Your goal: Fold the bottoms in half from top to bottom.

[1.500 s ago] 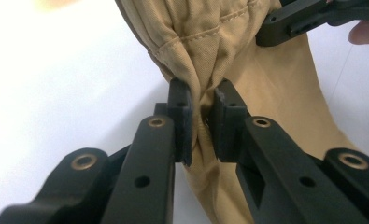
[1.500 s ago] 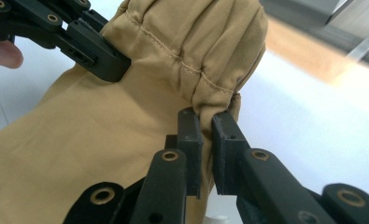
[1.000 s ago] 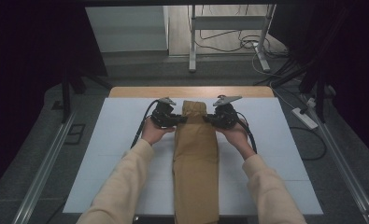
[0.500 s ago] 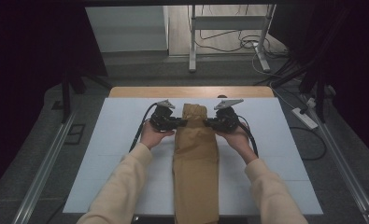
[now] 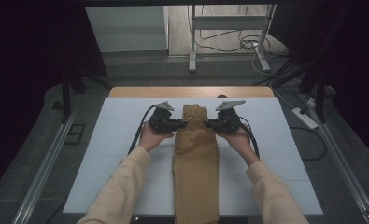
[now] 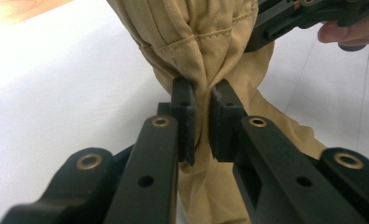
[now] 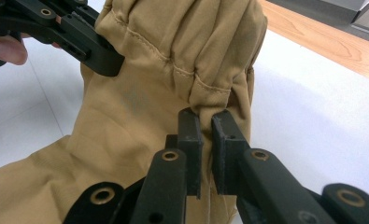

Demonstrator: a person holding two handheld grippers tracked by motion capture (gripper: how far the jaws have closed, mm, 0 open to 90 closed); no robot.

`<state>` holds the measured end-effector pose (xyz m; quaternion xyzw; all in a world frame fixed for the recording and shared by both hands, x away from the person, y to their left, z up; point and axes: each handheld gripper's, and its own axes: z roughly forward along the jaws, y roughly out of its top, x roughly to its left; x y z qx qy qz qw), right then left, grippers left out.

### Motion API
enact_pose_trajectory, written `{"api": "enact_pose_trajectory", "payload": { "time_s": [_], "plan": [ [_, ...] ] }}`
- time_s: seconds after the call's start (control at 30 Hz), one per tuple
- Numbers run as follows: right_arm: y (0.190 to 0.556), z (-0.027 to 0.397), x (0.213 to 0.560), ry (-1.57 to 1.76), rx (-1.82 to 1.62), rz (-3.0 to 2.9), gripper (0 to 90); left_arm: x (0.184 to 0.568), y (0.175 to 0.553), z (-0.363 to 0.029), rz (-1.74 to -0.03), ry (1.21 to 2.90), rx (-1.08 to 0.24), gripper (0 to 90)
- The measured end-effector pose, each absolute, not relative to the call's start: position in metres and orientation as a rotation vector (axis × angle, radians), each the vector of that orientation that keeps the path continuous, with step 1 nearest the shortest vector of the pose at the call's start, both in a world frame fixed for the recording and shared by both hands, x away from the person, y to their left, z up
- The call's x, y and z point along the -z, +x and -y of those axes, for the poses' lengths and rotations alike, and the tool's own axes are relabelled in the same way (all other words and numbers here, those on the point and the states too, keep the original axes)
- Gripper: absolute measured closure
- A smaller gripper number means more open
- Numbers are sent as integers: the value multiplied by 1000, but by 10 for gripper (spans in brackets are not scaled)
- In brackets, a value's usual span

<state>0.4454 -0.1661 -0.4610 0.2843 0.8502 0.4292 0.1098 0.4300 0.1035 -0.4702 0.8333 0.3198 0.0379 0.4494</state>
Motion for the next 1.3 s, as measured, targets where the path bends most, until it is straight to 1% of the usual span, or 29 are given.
{"api": "enact_pose_trajectory", "payload": {
  "time_s": [1.3],
  "plan": [
    [418,170,459,793,-1256,-2557,833,470,397,-103,-717,2086,-99,829]
  ]
}}
